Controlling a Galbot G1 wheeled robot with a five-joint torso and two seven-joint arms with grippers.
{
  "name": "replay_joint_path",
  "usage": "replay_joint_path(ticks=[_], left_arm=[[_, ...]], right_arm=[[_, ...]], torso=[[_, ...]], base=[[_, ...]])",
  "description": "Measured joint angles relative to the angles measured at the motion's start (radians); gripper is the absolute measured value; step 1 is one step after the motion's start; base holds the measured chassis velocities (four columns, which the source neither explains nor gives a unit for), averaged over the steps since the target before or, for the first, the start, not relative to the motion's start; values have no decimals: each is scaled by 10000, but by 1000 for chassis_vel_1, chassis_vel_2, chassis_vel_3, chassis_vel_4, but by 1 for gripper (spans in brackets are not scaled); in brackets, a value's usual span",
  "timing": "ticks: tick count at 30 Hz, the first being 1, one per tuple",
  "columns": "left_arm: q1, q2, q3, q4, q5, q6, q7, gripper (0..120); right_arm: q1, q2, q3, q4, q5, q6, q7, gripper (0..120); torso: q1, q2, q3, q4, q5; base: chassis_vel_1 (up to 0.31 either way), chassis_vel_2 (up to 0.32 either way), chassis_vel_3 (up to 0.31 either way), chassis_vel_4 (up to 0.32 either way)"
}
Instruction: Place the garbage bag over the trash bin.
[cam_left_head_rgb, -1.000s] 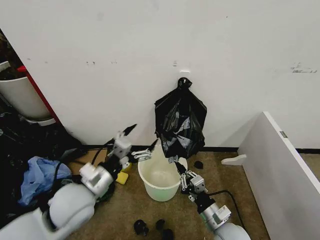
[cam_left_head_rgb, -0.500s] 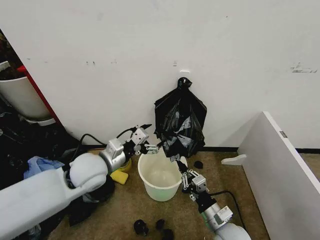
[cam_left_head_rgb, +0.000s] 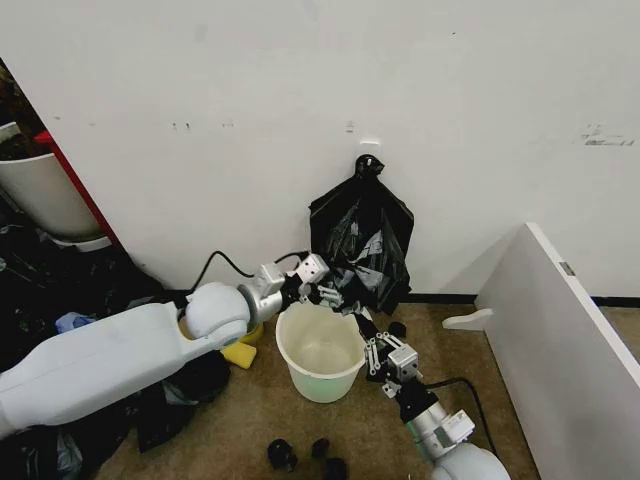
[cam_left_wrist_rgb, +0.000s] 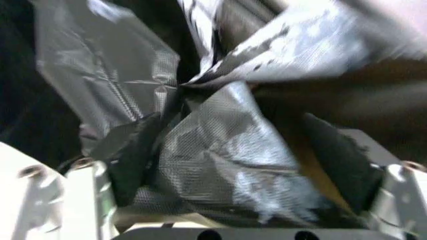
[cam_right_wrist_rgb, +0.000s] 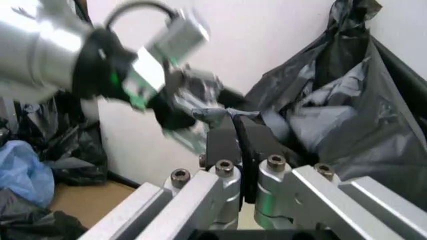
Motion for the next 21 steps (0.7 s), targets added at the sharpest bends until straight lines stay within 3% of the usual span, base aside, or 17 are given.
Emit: replay_joint_path(ticks=[6, 8, 11, 14, 17, 21], left_arm=[[98, -241, 20, 232, 40, -100, -133, 55], [479, -321, -397, 325, -14, -78, -269, 36], [645, -315, -618, 345, -64, -57, -347, 23], [810, -273, -864, 339, -67, -116, -405, 15], [1468, -235, -1692, 224, -67, -361, -589, 4], [2262, -195, -2447, 18, -76, -811, -869, 0]], right_arm=[[-5, -8, -3, 19, 47, -4, 14, 0], [58, -17, -30, 19, 145, -34, 63, 0], [92, -45, -39, 19, 197, -59, 102, 0], [108, -69, -36, 19, 269, -76, 137, 0], [119, -69, 6, 30, 436, -119, 219, 0], [106, -52, 41, 91, 633, -217, 391, 0]], torso=[[-1, 2, 0, 0, 1], [-1, 2, -1, 0, 1], [0, 2, -1, 1, 0], [0, 2, -1, 0, 1], [0, 2, -1, 0, 0], [0, 2, -1, 1, 1]], base=[[0, 0, 0, 0], [0, 0, 0, 0], [0, 0, 0, 0], [0, 0, 0, 0], [0, 0, 0, 0], [0, 0, 0, 0]])
